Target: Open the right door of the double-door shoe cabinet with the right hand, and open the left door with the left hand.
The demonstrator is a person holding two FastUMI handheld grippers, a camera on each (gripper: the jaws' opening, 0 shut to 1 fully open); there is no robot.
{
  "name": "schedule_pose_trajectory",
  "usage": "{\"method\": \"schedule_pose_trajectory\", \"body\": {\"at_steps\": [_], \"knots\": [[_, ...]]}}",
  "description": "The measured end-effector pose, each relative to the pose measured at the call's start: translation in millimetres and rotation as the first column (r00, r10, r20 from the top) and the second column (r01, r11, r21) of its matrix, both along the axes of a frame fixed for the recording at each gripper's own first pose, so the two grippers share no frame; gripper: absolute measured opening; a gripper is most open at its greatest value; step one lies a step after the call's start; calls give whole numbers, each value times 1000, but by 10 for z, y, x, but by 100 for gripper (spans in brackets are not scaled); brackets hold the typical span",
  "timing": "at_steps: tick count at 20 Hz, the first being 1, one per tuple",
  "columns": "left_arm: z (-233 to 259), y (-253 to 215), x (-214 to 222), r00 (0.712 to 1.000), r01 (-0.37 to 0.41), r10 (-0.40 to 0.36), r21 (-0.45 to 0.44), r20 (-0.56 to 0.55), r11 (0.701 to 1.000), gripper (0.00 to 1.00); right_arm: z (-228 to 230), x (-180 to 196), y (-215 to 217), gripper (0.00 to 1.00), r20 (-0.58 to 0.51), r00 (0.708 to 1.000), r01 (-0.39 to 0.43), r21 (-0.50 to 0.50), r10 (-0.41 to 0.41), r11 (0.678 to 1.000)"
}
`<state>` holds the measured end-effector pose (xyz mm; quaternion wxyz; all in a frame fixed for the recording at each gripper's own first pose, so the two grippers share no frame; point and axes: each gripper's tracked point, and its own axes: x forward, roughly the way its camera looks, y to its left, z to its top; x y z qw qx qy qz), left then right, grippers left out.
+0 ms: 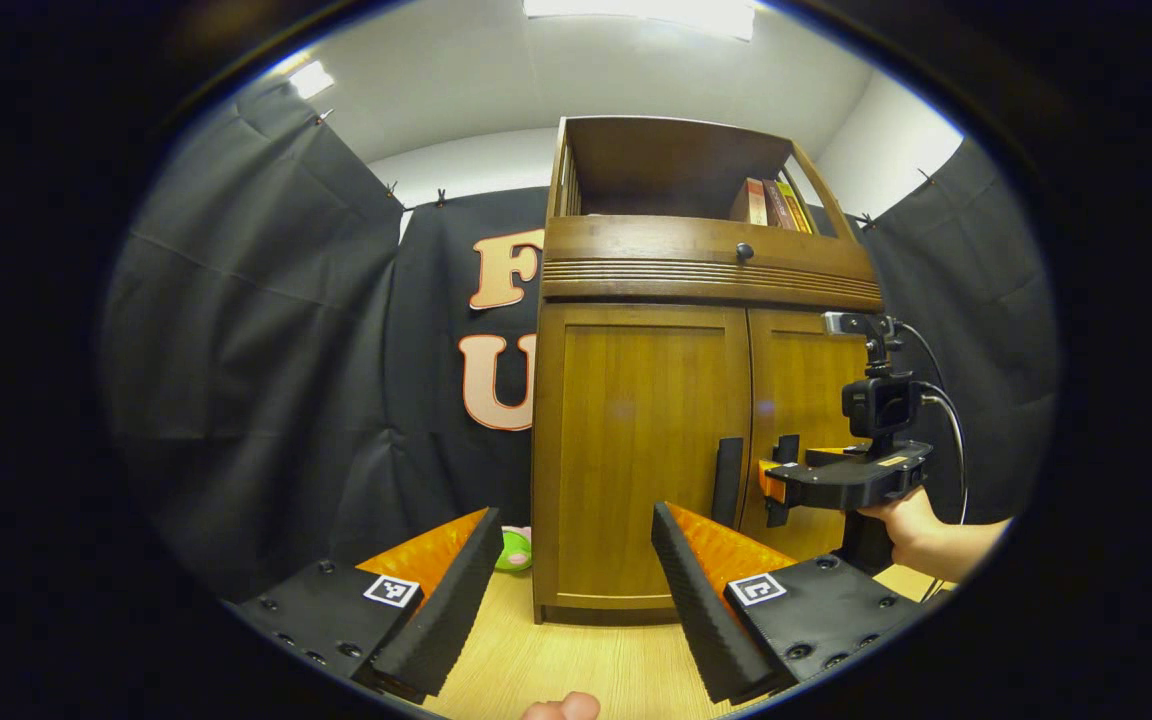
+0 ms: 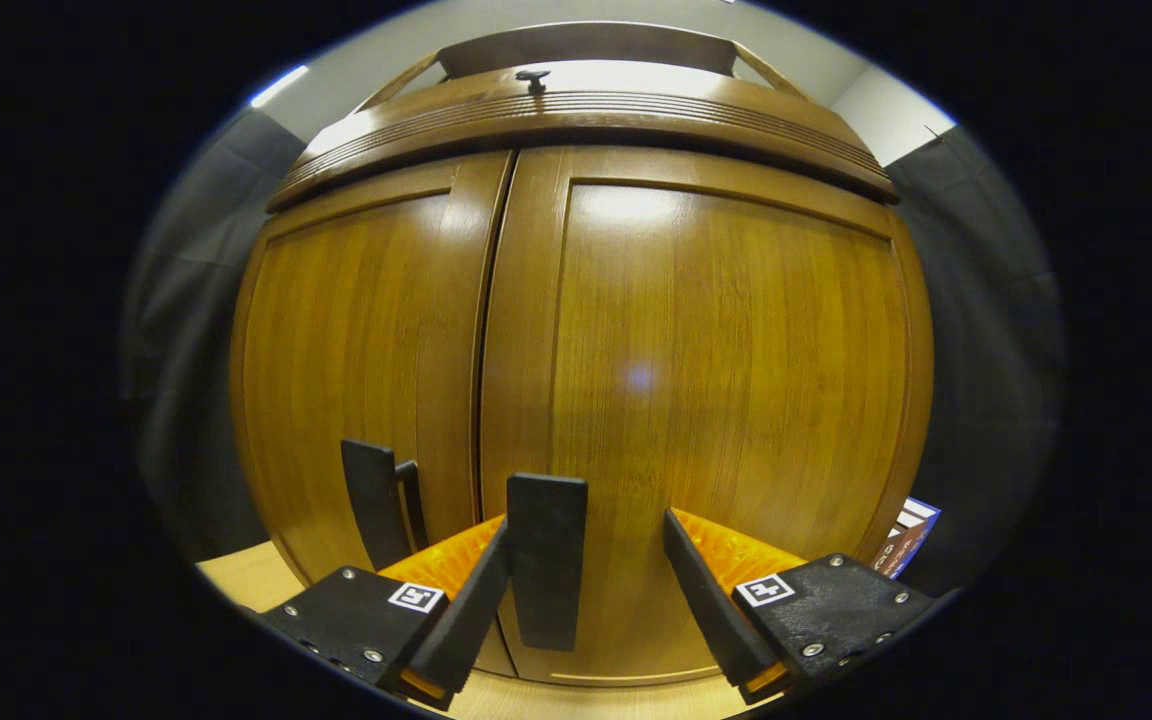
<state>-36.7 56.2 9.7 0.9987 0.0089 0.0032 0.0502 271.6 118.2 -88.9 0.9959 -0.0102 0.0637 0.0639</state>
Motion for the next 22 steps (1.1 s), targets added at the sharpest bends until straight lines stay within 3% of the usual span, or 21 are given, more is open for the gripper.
{"method": "schedule_pose_trajectory", "body": {"at_steps": [3, 4, 5, 6, 12, 13, 15, 16, 17, 22], "knots": [[8, 10, 41, 1000, 14, -14, 2, 0, 1000, 98, 4, -17, 1, 100, 24, 1000, -10, 10, 10, 1000], [3, 24, 51, 1000, 18, -18, 4, 1, 1000, 98, 0, -12, 16, 90, 25, 1000, -9, 9, 9, 1000], [14, 39, 61, 1000, 17, -17, 4, 2, 1000, 96, -13, -10, 26, 90, 22, 1000, -10, 15, 9, 1000], [35, 55, 47, 1000, 15, -15, 4, 6, 1000, 94, -18, -22, 47, 99, 16, 1000, -13, 27, 12, 1000], [156, 69, -23, 999, 34, -33, -14, 24, 999, 96, -98, -17, 207, 27, -36, 999, -31, 95, 34, 995], [157, 68, -44, 999, 36, -36, -14, 22, 999, 96, -96, -30, 201, 36, -43, 998, -29, 97, 34, 995], [157, 63, -66, 999, 40, -40, -9, 20, 999, 96, -120, -42, 200, 35, -46, 998, -31, 99, 36, 995], [158, 77, -86, 999, 43, -42, -7, 20, 999, 96, -115, -54, 204, 44, -42, 998, -33, 95, 37, 995], [166, 72, -94, 999, 44, -44, -7, 18, 999, 96, -113, -107, 202, 33, -33, 999, -36, 89, 39, 995], [139, 67, -126, 999, 47, -47, -3, 3, 999, 97, -124, -555, 61, 32, 12, 998, -62, 48, 62, 997]]}}
